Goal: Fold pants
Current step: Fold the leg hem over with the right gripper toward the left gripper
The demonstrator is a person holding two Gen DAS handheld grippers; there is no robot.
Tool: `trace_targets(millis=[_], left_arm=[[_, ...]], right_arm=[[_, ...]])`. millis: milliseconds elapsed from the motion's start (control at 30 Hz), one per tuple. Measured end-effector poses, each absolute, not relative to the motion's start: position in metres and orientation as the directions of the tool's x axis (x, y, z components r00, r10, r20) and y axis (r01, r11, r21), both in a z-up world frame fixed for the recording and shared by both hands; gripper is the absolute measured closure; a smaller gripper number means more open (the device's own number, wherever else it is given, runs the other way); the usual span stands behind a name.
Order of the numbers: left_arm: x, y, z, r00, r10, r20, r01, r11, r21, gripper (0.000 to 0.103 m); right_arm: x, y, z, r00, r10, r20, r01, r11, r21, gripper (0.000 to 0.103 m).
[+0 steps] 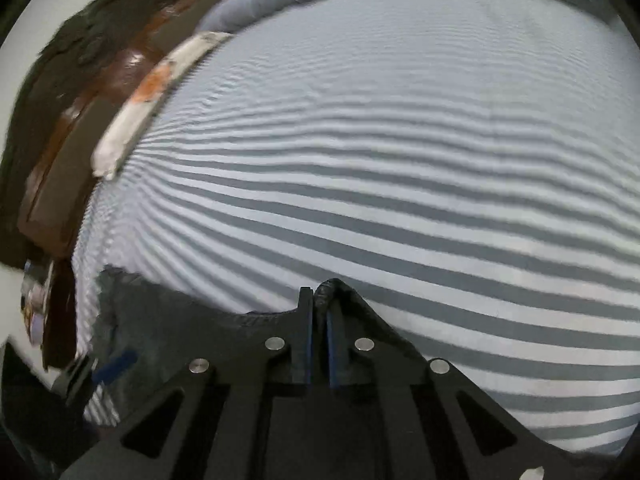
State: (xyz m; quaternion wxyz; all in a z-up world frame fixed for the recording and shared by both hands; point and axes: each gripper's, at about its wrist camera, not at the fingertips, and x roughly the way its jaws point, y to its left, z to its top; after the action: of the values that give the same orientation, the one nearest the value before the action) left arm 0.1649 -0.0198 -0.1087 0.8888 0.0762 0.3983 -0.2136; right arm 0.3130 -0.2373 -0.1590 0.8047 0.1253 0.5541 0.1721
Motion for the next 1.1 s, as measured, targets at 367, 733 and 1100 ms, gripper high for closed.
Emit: trace_targets(millis=[367,733,1100], left_arm=[[0.163,-0.028,-0.136,0.524,-0.238,-0.818,0.497,0.865,0.067,0.038],[0.163,-0.002,-0.138,0.544,-0.183,-0.819,0.444,0.891,0.096,0.029],[0.152,-0.012,-0.111,0.576,-0.227,-0.785,0.422,0.905,0.048,0.029]], right_arm=[[0.285,-0.260,-0.107,0.437,0.339,-0.833,-0.099,0.939,0.330,0.058],[0.204,-0.324,-0.151,0.531,0.241,-0.813,0.143,0.920,0.366,0.103],[0.116,-0.448,-0.145,0.550,0.086,-0.831,0.395,0.849,0.350,0.103]])
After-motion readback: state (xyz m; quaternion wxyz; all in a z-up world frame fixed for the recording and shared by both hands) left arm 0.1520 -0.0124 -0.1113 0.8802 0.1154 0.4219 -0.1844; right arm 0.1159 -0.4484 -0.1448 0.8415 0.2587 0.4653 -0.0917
